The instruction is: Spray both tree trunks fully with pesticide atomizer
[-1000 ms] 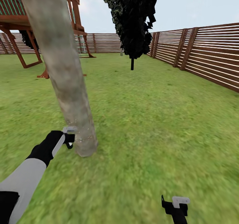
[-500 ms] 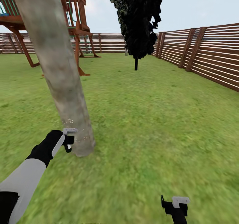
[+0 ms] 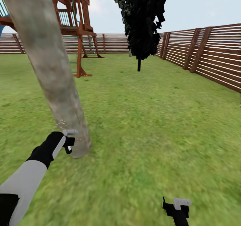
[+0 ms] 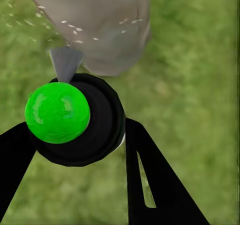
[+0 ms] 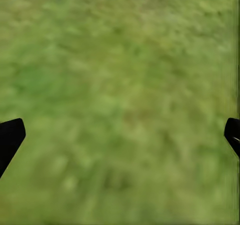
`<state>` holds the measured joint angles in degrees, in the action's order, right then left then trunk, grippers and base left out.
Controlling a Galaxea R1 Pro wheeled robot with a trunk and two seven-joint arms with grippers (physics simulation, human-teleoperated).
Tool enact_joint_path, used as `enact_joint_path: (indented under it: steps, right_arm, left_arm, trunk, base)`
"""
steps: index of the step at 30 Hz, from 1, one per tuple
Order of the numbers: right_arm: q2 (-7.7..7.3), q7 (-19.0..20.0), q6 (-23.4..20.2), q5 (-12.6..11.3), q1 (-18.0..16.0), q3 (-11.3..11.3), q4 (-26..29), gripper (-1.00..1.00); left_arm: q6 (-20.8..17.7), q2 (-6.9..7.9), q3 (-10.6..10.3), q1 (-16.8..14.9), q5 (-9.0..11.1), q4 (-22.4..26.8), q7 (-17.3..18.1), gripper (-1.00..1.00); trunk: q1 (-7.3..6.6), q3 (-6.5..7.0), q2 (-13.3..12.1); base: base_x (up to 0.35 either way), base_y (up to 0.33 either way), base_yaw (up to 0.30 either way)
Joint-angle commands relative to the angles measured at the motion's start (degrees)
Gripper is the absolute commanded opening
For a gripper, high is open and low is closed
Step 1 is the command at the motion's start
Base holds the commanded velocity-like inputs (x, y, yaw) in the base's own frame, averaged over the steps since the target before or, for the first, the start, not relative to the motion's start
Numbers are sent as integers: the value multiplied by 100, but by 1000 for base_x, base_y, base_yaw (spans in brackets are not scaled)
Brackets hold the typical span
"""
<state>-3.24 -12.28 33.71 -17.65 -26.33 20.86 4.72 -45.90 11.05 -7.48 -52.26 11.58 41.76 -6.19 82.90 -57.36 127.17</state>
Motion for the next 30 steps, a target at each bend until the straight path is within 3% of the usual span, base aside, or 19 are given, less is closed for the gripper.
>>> enact_joint_path:
  steps: [1,9,20,30]
  right_arm:
    - [-1,-29,4,-28,-3,50,3,100]
    - [-1,-29,4,-28,-3,50,3,100]
    - [-1,-29,4,-28,-3,50,3,100]
    - [-1,-29,4,-28,-3,50,3,100]
  left_arm:
    - [-24,5,-33,-4,55,8,-57,-100]
    - [-24,6,-34,-5,45,-7,-58,-100]
    - [-24,31,-34,-12,46,-37,-67,-100]
    - [8,123,97,100,37,-260,-83,-100]
  trunk:
    - [-1,-5,2]
    - [-1,-5,2]
    - [-1,-5,2]
    - [-1,-5,2]
  base:
    - [0,-275,4]
    - [0,-275,195]
    - [74,-272,14]
    - [152,-266,253]
